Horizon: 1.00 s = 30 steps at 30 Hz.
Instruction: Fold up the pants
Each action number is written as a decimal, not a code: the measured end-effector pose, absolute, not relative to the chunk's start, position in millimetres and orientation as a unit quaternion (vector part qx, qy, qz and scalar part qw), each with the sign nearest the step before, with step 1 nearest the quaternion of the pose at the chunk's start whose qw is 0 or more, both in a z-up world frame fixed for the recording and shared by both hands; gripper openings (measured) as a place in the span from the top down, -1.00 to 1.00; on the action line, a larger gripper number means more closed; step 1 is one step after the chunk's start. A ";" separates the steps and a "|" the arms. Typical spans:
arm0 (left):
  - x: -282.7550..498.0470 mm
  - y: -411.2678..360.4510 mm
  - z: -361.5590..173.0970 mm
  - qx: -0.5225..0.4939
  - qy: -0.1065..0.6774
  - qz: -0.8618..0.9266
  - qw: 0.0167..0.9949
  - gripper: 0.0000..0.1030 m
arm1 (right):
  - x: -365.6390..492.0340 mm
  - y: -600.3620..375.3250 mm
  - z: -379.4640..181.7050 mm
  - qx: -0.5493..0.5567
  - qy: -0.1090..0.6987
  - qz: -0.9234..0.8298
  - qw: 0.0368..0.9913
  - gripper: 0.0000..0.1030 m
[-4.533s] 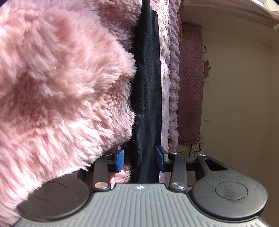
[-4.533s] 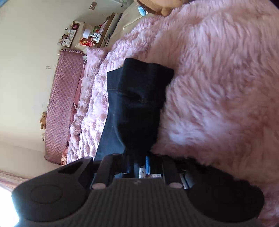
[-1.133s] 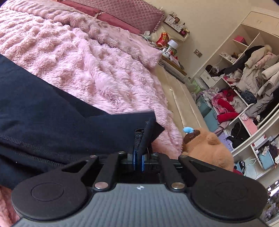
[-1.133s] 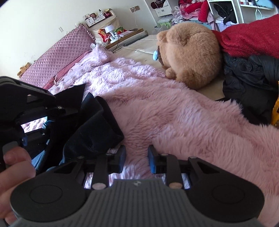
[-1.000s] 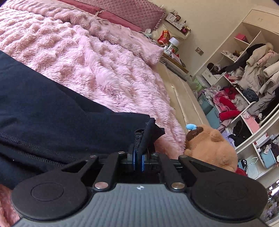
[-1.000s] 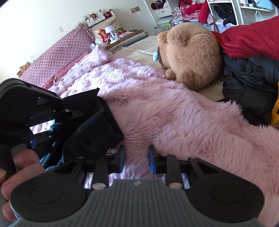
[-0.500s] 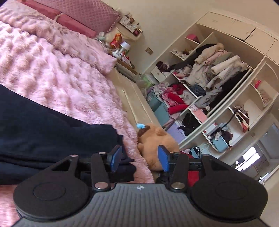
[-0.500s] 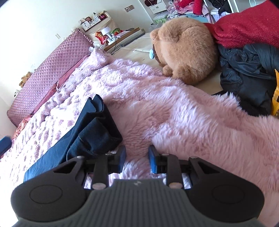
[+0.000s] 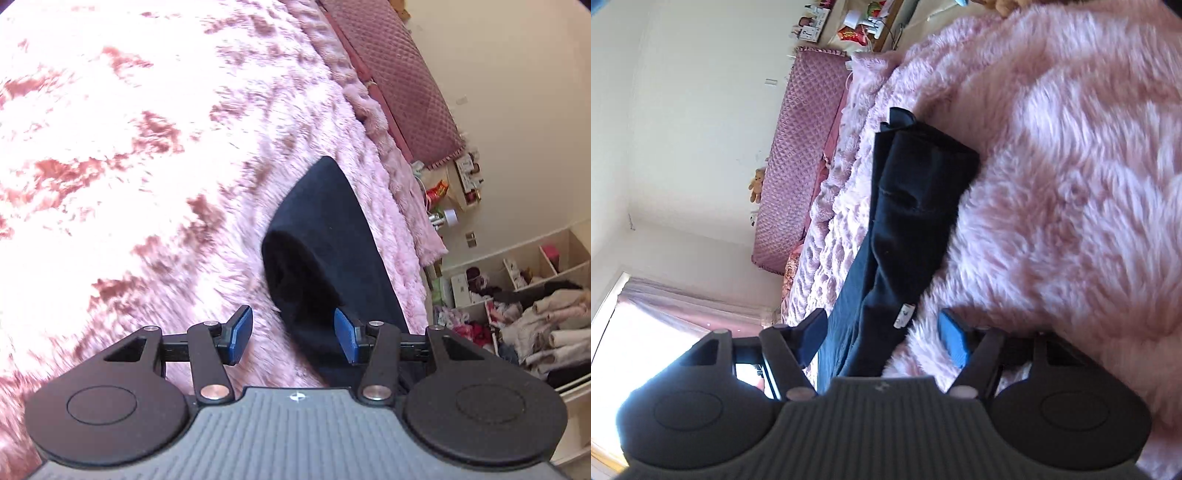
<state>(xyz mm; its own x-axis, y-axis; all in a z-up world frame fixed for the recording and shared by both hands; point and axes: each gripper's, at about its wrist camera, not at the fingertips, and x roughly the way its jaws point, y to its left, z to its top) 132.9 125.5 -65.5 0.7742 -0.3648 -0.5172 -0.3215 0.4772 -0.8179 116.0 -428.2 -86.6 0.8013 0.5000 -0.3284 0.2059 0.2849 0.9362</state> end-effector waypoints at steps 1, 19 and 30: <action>135.3 134.8 -77.0 -0.536 0.323 -0.024 0.780 -0.06 | 118.8 -426.9 -88.7 0.594 0.299 0.098 0.741 -0.23; 253.8 131.0 -110.5 -0.589 0.344 -0.067 0.728 0.67 | 184.0 -415.6 -118.0 0.669 0.293 0.061 0.680 0.45; 237.5 157.3 -105.1 -0.650 0.368 -0.090 0.658 0.79 | 168.2 -397.1 -71.8 0.668 0.331 0.012 0.666 0.74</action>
